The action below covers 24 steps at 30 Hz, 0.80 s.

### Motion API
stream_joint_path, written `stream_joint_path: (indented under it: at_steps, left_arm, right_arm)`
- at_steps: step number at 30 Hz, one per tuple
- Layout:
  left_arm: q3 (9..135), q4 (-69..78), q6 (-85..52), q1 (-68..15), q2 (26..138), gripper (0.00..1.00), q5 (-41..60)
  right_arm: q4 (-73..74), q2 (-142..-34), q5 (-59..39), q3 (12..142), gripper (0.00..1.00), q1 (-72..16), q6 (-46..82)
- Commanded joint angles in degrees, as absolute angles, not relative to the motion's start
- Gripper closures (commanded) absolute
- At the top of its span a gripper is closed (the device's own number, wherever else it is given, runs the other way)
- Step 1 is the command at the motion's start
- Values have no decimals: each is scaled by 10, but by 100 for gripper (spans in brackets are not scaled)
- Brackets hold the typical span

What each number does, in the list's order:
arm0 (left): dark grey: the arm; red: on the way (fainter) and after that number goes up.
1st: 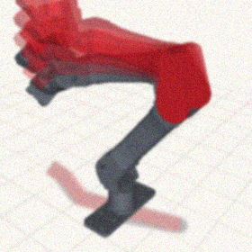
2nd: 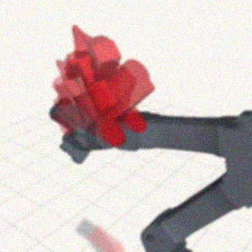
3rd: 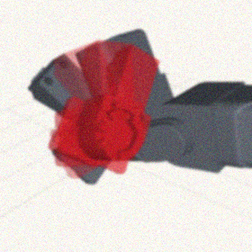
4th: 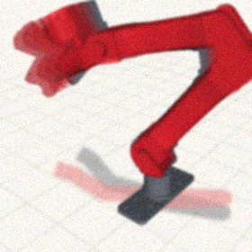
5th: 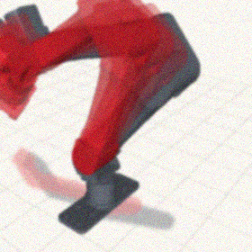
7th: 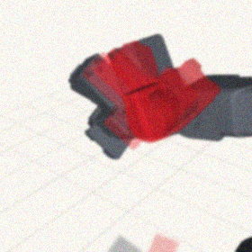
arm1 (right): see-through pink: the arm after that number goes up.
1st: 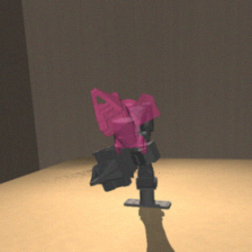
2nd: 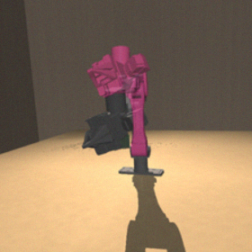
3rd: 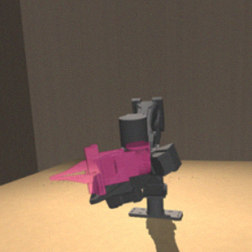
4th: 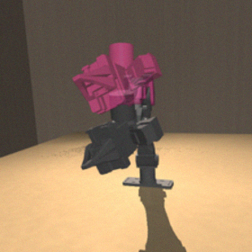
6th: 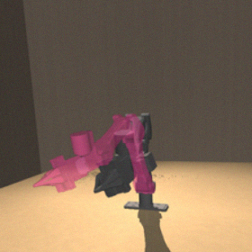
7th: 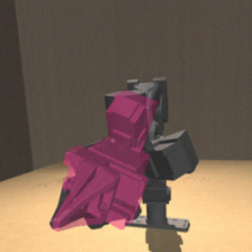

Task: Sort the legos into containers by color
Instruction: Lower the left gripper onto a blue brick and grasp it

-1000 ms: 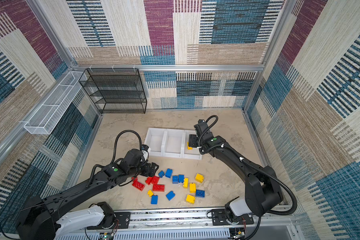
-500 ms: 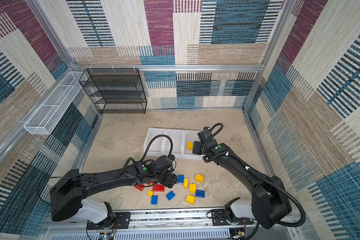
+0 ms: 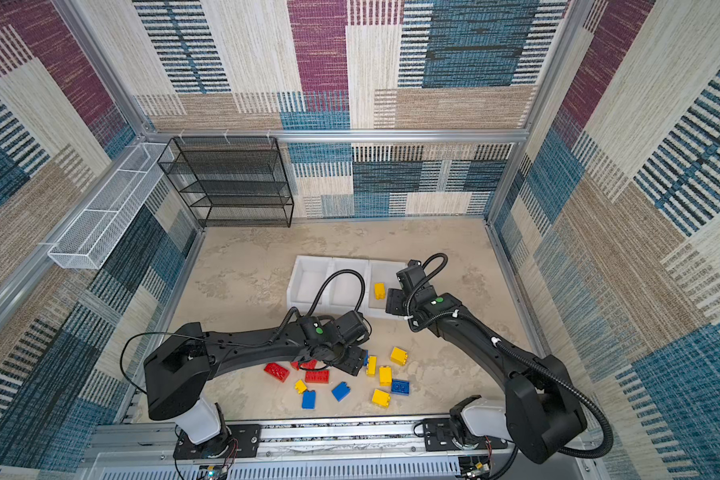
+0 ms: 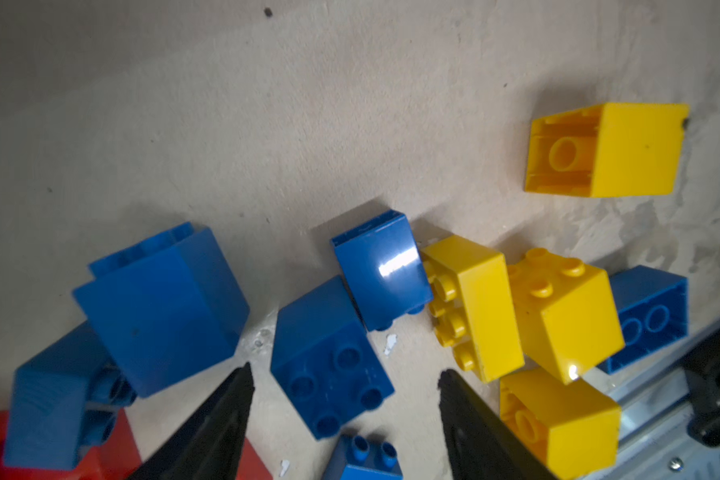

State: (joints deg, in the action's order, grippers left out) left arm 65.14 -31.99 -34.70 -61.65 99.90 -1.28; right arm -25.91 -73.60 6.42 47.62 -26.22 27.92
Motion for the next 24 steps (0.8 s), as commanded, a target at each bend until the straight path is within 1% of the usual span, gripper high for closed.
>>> stream_joint_path:
  at_steps: [1,7,10,12,15,18,24]
  left_arm:
    - [669,-351,-354,-617,1013,29,-26]
    - [690,-361,-338,-617,1038,34,-33]
    - [694,-363,-335,-616,1045,45,-31]
    - [693,-363,-336,-616,1044,55,-36]
    - [693,-363,-333,-616,1042,64,-42]
    - [693,-363,-331,-617,1042,69,-41]
    - [704,-368,-312,-615,1015,73,-56]
  right_arm:
    - [-241,-728,60,469,23,-262,292]
    - [-241,-726,61,466,24,-262,295]
    - [-242,-727,62,465,24,-262,295]
    - [-243,-726,63,466,24,-262,295]
    - [-243,-726,64,467,25,-262,295]
    - [-243,-727,64,467,25,-262,295]
    - [-247,-724,65,470,26,-262,295]
